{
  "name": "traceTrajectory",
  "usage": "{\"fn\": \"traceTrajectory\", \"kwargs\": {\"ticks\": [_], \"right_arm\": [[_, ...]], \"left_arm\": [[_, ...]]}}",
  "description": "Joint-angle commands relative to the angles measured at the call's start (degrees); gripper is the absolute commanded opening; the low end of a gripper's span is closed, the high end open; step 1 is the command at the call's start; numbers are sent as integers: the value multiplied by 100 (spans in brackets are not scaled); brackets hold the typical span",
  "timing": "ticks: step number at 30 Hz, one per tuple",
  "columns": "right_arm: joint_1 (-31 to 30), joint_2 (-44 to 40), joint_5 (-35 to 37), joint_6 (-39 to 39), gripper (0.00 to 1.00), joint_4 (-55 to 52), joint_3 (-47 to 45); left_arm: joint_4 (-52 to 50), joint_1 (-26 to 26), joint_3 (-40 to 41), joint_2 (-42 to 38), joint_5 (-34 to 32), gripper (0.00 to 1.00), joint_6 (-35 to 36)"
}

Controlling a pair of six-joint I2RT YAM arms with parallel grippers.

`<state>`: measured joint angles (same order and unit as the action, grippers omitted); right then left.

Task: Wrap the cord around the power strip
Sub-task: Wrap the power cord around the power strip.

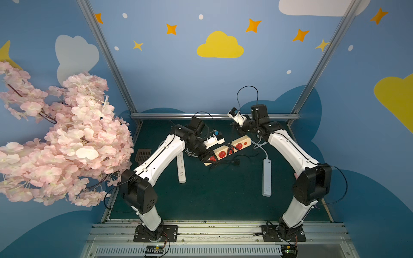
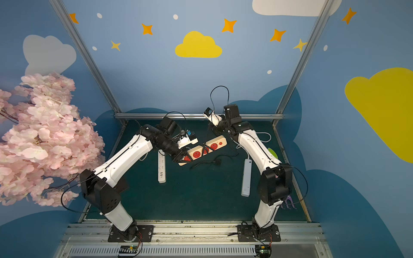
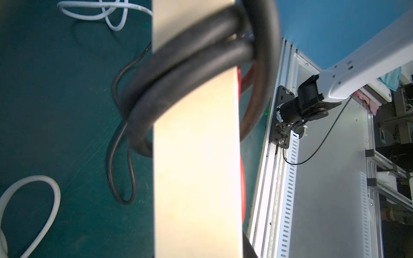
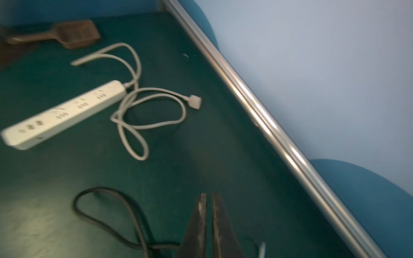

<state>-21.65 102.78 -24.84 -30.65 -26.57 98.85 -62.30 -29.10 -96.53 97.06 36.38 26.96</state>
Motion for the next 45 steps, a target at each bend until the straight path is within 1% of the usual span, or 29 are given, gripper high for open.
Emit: {"fn": "traceTrajectory", "kwargs": {"ticks": [1, 2, 3, 4, 7, 10, 13, 18, 20, 23, 25, 26, 27, 30, 32, 34, 35, 37, 39, 41, 42, 43, 45], "right_arm": [[632, 243, -1396, 918, 15, 157, 207], [706, 261, -1785, 1138, 21, 435, 30], [755, 264, -1991, 1263, 26, 713, -129], [763, 259, -2019, 1534, 32, 944, -296], [760, 242, -1895, 1917, 41, 1656, -826], [763, 263, -1601, 2541, 47, 2662, -1385], [707, 378, -1378, 3053, 51, 3515, -1778], [576, 711, -795, 3616, 53, 4511, -2193], [470, 878, -520, 3788, 54, 4769, -2304], [242, 1068, 44, 3775, 54, 4778, -2407], [117, 1153, 452, 3711, 51, 4664, -2484], [80, 1180, 653, 3716, 48, 4568, -2527], [50, 1176, 803, 3713, 42, 4478, -2571], [-26, 1023, 1078, 3700, 20, 4408, -2905], [-126, 778, 1301, 3560, 7, 4337, -3216], [-297, 484, 1671, 3284, 0, 4216, -3531], [-376, 298, 1900, 3105, 0, 4088, -3678], [-525, -79, 2273, 2897, 0, 3594, -3864], [-741, -424, 2569, 2704, 0, 2948, -3932], [-1104, -769, 2949, 2222, 0, 2527, -4052], [-1275, -922, 3161, 1984, 0, 2426, -4123], [-1481, -1102, 3351, 1663, 0, 2335, -4185], [-1838, -1408, 3834, 945, 0, 2128, -4163]], "left_arm": [[-671, -219, 139, -416, 1185, 3, 842], [-520, -202, 149, -485, 1193, 3, 760], [-406, -185, 142, -530, 1191, 3, 691], [-266, -166, 119, -571, 1148, 3, 584], [45, -102, 17, -656, 1019, 3, 338], [419, -66, -5, -740, 904, 3, 75], [634, -44, -94, -800, 828, 3, -128], [1008, 33, -233, -914, 588, 3, -479], [1141, 92, -274, -951, 526, 3, -607], [1314, 224, -385, -973, 344, 3, -806], [1459, 383, -474, -971, 242, 3, -1017], [1555, 502, -520, -969, 197, 3, -1155], [1651, 613, -545, -958, 149, 3, -1303], [2099, 1048, -526, -893, -80, 3, -1861], [2367, 1414, -498, -757, -173, 3, -2322], [2386, 1595, -556, -578, -428, 3, -2440], [2206, 1625, -674, -438, -673, 3, -2297], [1888, 1711, -881, -147, -1565, 3, -2162], [1892, 1908, -889, 7, -2195, 3, -2364], [2234, 2094, -639, 7, -2237, 3, -2673], [2340, 2083, -560, 27, -2265, 3, -2696], [2307, 2029, -547, 100, -2509, 3, -2622], [1946, 1808, -666, 331, -2874, 3, -2227]]}}
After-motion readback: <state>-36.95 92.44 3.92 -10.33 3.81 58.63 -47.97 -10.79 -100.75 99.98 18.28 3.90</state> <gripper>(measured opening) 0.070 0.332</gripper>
